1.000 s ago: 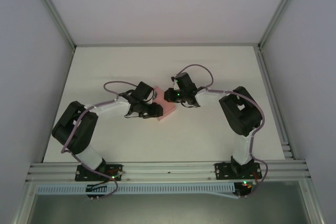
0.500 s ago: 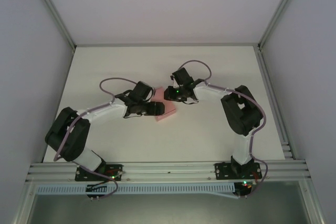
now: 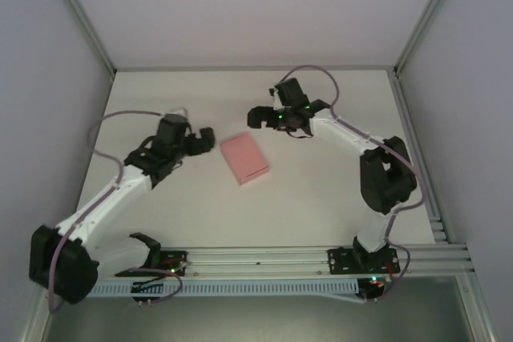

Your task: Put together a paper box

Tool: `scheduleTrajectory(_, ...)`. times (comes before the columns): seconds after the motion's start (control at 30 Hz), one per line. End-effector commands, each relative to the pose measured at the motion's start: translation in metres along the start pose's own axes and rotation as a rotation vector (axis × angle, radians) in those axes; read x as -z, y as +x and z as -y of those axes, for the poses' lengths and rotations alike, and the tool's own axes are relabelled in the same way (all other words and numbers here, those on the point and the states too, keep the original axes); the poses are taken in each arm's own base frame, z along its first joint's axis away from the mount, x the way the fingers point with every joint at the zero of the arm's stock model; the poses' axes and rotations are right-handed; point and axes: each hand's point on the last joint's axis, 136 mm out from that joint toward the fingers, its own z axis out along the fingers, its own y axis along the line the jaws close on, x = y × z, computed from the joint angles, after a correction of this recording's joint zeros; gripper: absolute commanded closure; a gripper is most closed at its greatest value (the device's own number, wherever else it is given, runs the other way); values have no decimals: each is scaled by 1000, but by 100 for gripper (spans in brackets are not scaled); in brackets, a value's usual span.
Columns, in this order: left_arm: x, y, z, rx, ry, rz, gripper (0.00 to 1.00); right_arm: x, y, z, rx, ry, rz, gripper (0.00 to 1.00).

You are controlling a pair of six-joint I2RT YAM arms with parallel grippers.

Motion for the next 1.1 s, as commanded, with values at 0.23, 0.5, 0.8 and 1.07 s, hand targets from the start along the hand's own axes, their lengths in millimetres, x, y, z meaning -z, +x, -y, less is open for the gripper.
scheduleTrajectory(0.23, 12, -39, -176, 32, -477, 467, 0, 135, 4, 179, 97, 628, 508, 0)
scheduleTrajectory(0.5, -23, -17, -170, -122, -330, 536, 0, 150, 39, 231, 184, 670, 805, 0)
scheduleTrajectory(0.8, -73, -5, -143, -272, -175, 519, 0, 119, 33, 265, 182, 640, 866, 0)
scheduleTrajectory(1.07, -79, -4, -135, -303, -177, 485, 0, 111, 31, 283, 90, 632, 733, 0)
